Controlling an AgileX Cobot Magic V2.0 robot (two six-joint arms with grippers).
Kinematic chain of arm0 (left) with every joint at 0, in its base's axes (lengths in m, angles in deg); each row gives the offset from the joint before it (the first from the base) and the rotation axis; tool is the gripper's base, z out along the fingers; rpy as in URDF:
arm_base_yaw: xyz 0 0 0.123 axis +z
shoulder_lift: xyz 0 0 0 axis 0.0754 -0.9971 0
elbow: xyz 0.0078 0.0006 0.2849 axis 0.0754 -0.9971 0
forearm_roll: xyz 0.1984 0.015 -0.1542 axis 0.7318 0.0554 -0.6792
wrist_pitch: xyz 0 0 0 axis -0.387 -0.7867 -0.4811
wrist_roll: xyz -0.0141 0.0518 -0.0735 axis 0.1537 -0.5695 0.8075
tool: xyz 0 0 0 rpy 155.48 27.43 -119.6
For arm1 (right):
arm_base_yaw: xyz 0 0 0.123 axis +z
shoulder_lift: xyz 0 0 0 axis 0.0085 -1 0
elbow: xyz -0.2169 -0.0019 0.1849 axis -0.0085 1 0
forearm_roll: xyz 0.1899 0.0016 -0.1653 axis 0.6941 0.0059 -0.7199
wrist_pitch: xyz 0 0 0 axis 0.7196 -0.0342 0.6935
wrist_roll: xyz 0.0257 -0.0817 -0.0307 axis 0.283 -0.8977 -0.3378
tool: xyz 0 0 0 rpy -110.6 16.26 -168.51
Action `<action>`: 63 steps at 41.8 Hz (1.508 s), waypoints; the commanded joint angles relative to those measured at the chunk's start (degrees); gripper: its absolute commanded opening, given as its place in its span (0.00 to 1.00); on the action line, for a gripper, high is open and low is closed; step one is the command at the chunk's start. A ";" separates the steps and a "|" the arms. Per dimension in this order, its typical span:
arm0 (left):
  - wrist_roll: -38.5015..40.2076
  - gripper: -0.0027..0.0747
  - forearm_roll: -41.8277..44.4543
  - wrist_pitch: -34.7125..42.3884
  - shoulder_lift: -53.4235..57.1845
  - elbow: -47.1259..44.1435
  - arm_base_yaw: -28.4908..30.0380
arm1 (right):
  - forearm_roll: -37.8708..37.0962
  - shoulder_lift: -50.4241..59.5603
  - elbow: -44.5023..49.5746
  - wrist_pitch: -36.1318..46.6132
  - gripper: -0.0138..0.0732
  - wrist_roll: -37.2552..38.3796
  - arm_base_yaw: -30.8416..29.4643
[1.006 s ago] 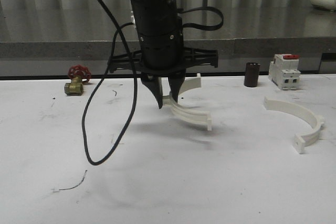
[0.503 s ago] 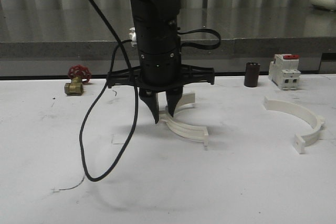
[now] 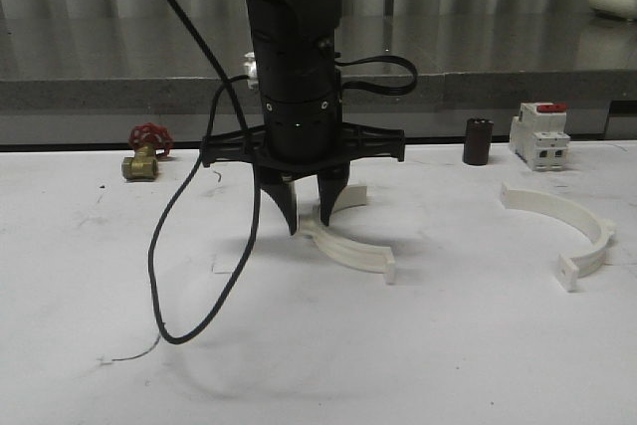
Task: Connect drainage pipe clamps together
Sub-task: 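Lower the half-clamp onto the table and open the left gripper, then raise the left gripper away from the placed half-clamp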
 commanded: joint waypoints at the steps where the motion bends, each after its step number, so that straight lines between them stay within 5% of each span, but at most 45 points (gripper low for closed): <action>1: 0.20 0.38 0.71 0.88 3.59 1.68 -0.36 | -0.28 0.06 -1.98 3.16 0.72 -0.54 -0.34; 18: -2.03 0.39 6.71 -6.52 6.26 1.68 -0.36 | -0.28 0.06 -1.98 3.16 0.72 -0.54 -0.34; 34: -29.90 0.39 2.55 -5.98 21.68 1.68 -0.36 | -0.28 0.06 -1.98 3.16 0.72 -0.54 -0.34; 42: -45.66 0.39 -10.39 -2.05 30.85 0.54 1.29 | -0.28 0.06 -1.98 3.16 0.72 -0.54 -0.34; 63: -49.99 0.39 -14.27 8.96 53.80 -26.64 8.02 | -0.28 0.06 -1.98 3.16 0.72 -0.54 -0.34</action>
